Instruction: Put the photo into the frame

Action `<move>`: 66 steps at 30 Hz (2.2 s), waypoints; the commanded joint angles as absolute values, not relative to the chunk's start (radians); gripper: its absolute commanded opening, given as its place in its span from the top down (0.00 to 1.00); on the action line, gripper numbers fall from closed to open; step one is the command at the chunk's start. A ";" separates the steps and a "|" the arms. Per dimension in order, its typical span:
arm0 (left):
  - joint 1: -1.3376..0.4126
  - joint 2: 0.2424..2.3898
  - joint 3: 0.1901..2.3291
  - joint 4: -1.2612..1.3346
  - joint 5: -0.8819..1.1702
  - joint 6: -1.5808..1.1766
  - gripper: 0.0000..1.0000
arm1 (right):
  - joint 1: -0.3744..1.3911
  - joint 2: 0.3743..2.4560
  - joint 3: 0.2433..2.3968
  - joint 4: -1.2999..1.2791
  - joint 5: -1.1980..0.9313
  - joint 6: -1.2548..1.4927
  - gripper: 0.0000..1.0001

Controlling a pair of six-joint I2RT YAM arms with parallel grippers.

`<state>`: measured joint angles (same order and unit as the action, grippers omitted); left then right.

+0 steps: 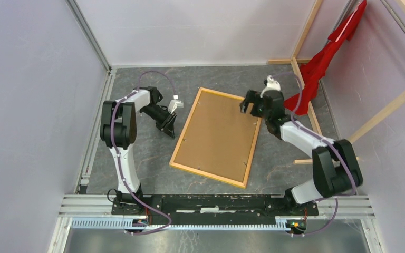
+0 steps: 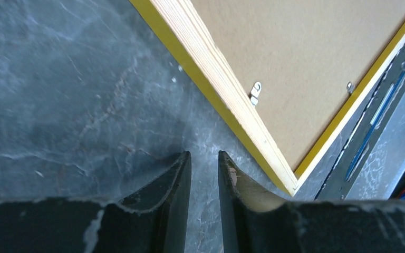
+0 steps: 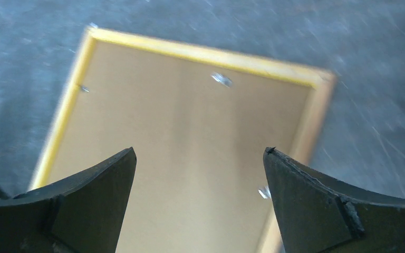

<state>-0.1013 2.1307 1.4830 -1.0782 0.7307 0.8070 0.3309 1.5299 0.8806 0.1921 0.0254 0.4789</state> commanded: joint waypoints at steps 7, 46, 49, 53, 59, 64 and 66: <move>-0.166 1.995 1.261 -0.956 0.505 0.915 0.68 | 0.280 1.412 0.577 0.176 0.073 0.516 0.02; -0.474 1.915 1.371 -1.283 0.452 1.031 0.46 | 0.362 1.874 1.387 -0.075 -0.081 0.447 0.02; -0.352 1.957 1.553 -1.305 0.422 1.025 0.48 | 0.362 1.750 1.234 -0.069 -0.067 0.457 0.02; -0.185 2.094 1.819 -1.179 0.351 0.857 0.53 | 0.362 1.552 0.943 -0.032 -0.078 0.499 0.02; -0.029 2.264 2.051 -0.956 0.271 0.614 0.55 | 0.367 1.230 0.623 -0.049 -0.127 0.554 0.02; -0.002 2.300 2.005 -0.834 0.217 0.570 0.57 | 0.377 1.034 0.478 -0.132 -0.165 0.603 0.02; -0.002 2.305 1.960 -0.830 0.239 0.579 0.58 | 0.378 0.982 0.399 -0.098 -0.211 0.649 0.02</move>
<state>0.0223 2.3024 2.0037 -0.9115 0.2432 0.6529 0.3714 1.0714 0.4900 -0.1230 -0.1421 0.5678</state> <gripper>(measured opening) 0.430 0.982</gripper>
